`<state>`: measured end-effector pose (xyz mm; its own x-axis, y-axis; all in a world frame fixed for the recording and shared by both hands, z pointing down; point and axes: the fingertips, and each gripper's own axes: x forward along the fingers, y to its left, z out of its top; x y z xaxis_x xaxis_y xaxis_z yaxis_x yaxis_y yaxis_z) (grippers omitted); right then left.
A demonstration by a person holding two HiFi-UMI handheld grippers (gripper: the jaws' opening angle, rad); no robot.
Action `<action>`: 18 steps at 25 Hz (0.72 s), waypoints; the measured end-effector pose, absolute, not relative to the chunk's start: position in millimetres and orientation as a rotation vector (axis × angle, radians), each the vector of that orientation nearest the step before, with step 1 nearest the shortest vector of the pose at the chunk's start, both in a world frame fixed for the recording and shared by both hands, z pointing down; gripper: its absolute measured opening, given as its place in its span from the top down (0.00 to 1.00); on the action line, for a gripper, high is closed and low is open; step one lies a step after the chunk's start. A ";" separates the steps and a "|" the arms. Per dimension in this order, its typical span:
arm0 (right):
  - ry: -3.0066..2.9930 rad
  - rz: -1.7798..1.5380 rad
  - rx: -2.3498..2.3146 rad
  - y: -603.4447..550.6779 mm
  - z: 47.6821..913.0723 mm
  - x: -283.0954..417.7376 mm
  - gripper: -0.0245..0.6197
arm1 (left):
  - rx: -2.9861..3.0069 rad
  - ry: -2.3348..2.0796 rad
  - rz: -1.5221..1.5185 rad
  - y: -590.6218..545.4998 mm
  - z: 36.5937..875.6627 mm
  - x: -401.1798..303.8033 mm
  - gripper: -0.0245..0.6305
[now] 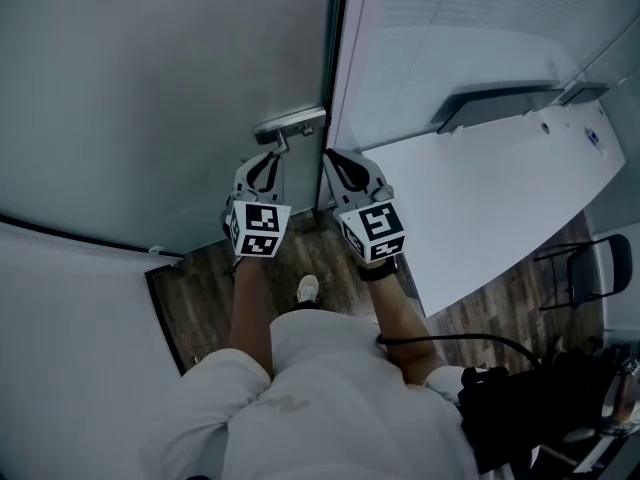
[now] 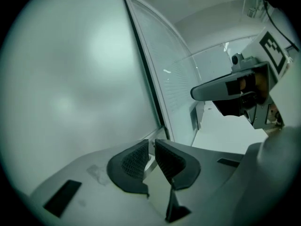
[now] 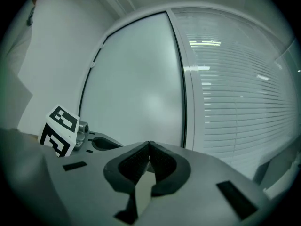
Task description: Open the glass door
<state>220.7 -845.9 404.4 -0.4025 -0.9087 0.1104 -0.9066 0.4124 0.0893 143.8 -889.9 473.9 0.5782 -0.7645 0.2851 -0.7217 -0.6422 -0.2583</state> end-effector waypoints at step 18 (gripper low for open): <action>-2.422 0.114 1.653 -904.0 449.7 235.1 0.96 | -2.373 0.832 -1.226 -944.4 572.4 154.2 0.74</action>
<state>235.1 -904.0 449.7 -0.3506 -0.9120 0.2129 -0.9279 0.3690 0.0525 154.2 -944.4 572.4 0.4558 -0.6374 0.6212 -0.3417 -0.7698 -0.5392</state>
